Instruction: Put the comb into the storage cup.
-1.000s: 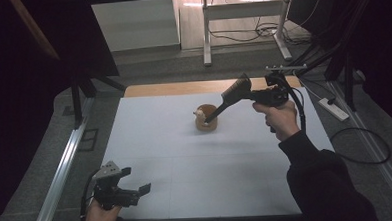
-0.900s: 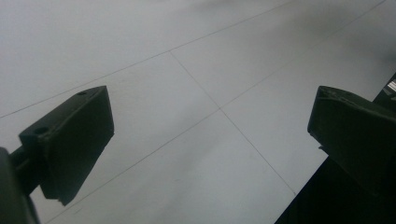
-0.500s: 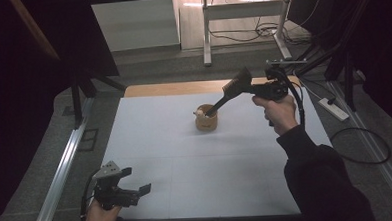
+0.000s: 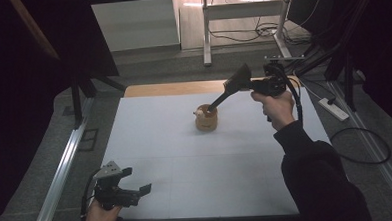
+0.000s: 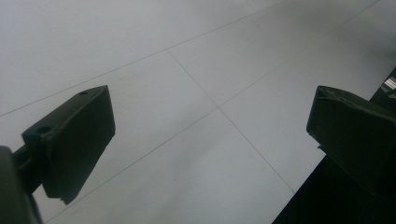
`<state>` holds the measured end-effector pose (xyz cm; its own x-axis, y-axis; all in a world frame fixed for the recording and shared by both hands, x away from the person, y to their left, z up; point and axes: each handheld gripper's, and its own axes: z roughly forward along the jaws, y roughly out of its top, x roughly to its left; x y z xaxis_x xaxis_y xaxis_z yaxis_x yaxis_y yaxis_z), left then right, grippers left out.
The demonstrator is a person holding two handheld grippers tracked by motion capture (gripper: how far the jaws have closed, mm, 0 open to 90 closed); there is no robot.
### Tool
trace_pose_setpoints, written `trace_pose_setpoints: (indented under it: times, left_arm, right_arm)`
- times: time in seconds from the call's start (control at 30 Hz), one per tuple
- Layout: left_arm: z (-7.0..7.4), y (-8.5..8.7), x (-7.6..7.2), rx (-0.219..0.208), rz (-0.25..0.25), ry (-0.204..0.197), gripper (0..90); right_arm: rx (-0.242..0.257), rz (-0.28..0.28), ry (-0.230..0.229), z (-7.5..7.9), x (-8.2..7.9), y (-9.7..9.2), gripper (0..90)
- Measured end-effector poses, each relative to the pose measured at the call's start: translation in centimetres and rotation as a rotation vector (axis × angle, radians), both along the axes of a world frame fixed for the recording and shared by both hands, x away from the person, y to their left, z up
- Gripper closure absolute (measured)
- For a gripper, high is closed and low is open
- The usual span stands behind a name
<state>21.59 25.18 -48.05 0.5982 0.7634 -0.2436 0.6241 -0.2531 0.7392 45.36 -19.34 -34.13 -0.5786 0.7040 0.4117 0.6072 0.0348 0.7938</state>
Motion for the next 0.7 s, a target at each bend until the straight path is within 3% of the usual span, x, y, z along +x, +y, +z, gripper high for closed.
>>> trace_pose_setpoints:
  times: [0.7]
  left_arm:
    - [0.0,0.1,0.0,-0.004,0.004,0.002,1.9]
  right_arm:
    - [-0.052,-0.018,-0.002,-1.1,1.4,1.5,83.6]
